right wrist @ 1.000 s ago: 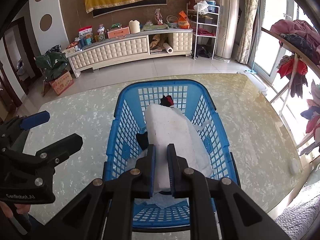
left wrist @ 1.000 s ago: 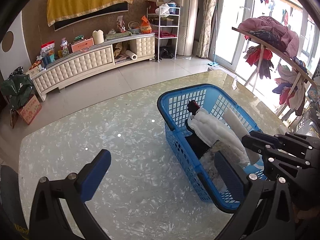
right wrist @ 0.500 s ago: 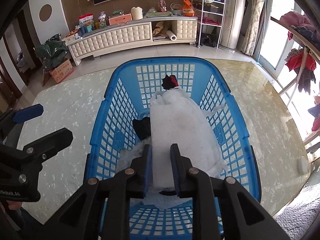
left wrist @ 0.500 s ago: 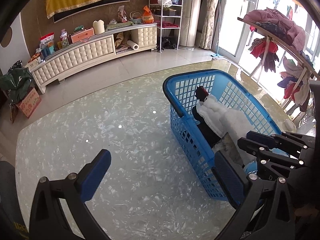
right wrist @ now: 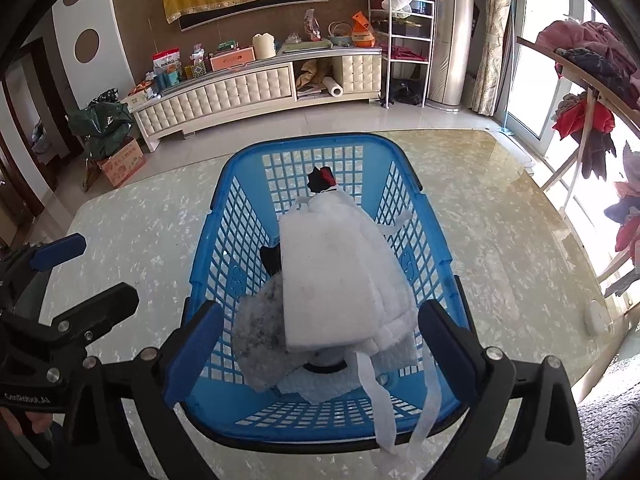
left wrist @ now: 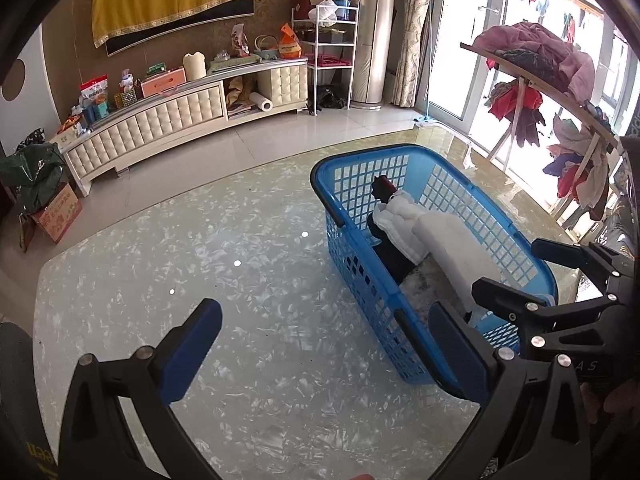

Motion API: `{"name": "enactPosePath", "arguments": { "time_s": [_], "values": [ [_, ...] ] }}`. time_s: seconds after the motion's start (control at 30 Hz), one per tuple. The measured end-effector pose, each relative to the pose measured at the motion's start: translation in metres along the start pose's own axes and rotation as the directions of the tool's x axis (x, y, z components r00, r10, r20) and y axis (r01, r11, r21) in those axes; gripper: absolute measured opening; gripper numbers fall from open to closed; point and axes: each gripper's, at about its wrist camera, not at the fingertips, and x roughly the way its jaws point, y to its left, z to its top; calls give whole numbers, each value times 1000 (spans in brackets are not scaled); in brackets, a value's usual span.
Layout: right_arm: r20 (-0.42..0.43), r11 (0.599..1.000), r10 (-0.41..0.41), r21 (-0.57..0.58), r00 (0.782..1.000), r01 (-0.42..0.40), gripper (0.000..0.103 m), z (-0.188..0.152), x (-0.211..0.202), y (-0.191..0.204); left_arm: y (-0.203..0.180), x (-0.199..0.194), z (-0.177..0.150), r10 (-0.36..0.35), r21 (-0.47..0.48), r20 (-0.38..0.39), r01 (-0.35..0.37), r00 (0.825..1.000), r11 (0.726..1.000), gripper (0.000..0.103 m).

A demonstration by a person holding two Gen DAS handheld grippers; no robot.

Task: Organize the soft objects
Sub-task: 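Open the right gripper to release the white pad into the basket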

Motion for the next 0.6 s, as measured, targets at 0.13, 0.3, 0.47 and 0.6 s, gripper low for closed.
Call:
{"name": "enactPosePath", "arguments": {
  "time_s": [0.13,0.3,0.47,0.6],
  "values": [
    [40,999,-28,-19,999,29,101,1,-16,0,-6,-20,-2,22,7,39,-22,999,1000,102],
    [108,999,-27,-43,994,32,102,-1,-45,3,-12,-52,-7,59,-8,98,-59,993,998,102],
    [180,997,-23,-70,983,36,102,-3,-75,9,-13,-87,-13,111,-52,165,-104,980,993,103],
    [225,997,-4,-79,974,23,102,0,-94,12,-14,-113,-17,121,-74,209,-108,970,991,103]
  ]
}}
